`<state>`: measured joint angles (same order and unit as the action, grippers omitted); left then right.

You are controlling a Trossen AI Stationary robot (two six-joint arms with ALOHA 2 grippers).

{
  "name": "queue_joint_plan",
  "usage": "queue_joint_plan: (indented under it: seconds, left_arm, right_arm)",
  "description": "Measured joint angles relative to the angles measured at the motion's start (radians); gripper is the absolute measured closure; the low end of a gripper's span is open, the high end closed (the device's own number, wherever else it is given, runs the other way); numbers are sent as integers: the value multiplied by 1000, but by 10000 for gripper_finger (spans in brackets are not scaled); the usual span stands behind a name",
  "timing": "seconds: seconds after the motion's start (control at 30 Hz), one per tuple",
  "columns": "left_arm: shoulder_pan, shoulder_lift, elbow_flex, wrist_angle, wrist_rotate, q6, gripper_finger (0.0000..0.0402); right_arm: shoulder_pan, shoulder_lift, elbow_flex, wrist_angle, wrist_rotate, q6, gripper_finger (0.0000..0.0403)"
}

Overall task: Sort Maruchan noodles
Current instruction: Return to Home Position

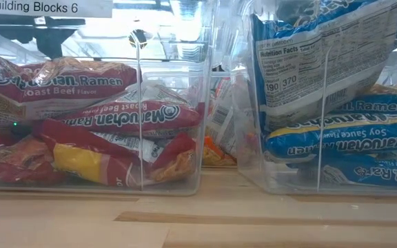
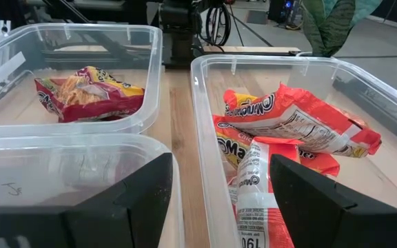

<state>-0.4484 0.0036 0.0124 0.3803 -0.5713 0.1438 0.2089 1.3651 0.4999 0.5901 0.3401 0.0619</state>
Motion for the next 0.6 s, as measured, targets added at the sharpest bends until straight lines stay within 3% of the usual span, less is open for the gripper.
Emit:
queue_joint_plan:
  seconds: [0.17, 0.6]
  left_arm:
    - [0, 0, 0, -108, 68, -56, 163]
    - [0, 0, 0, -248, 70, -90, 163]
  right_arm:
    - [0, 0, 0, 0, 0, 0, 137]
    - [0, 0, 0, 0, 0, -2, 137]
